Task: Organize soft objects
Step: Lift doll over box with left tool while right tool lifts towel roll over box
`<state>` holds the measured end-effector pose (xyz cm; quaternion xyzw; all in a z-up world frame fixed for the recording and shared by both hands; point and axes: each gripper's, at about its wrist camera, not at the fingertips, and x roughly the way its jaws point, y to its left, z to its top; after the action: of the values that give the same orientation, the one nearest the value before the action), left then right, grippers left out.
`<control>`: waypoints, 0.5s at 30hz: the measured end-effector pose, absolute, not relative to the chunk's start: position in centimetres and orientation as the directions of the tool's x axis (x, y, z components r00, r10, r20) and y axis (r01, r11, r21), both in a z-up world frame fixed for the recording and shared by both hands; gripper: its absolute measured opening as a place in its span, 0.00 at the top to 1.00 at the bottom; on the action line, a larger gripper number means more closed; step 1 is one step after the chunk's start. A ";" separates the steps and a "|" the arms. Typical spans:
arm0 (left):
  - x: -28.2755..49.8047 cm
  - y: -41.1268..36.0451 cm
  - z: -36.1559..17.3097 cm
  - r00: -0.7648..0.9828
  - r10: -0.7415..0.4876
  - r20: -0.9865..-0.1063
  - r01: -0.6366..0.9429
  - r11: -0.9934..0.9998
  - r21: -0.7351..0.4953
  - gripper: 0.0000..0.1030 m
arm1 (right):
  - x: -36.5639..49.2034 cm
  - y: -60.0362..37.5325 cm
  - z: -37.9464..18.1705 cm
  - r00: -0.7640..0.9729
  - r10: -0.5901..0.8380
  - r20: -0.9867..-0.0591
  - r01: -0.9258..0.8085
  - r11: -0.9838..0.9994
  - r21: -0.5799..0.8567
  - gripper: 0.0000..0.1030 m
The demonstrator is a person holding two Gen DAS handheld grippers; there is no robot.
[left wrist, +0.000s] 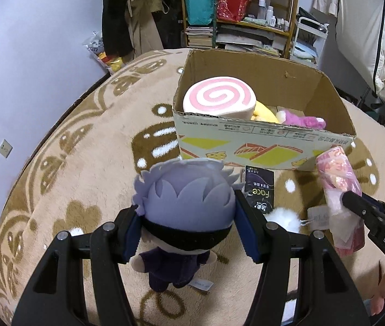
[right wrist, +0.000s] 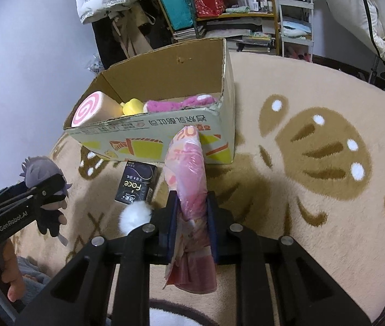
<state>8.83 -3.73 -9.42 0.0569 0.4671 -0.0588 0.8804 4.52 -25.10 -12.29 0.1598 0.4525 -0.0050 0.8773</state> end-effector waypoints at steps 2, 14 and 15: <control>8.9 -3.7 -9.5 0.556 -0.048 -0.830 0.154 0.987 0.046 0.42 | 4.8 -25.2 -13.0 0.568 0.153 -0.809 0.165 0.942 0.293 0.80; 9.0 -3.4 -7.5 0.612 -0.052 -0.789 0.149 0.988 0.050 0.42 | 4.4 -24.7 -11.2 0.632 0.096 -0.769 0.156 0.956 0.248 0.80; 8.9 -3.5 -7.0 0.625 -0.054 -0.779 0.153 0.987 0.054 0.42 | 4.3 -24.7 -10.6 0.645 0.090 -0.759 0.148 0.959 0.240 0.80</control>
<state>8.91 -3.50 -7.00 0.0575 0.4293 -0.0574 0.8995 4.28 -24.70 -10.62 0.1414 0.4211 -0.0161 0.8958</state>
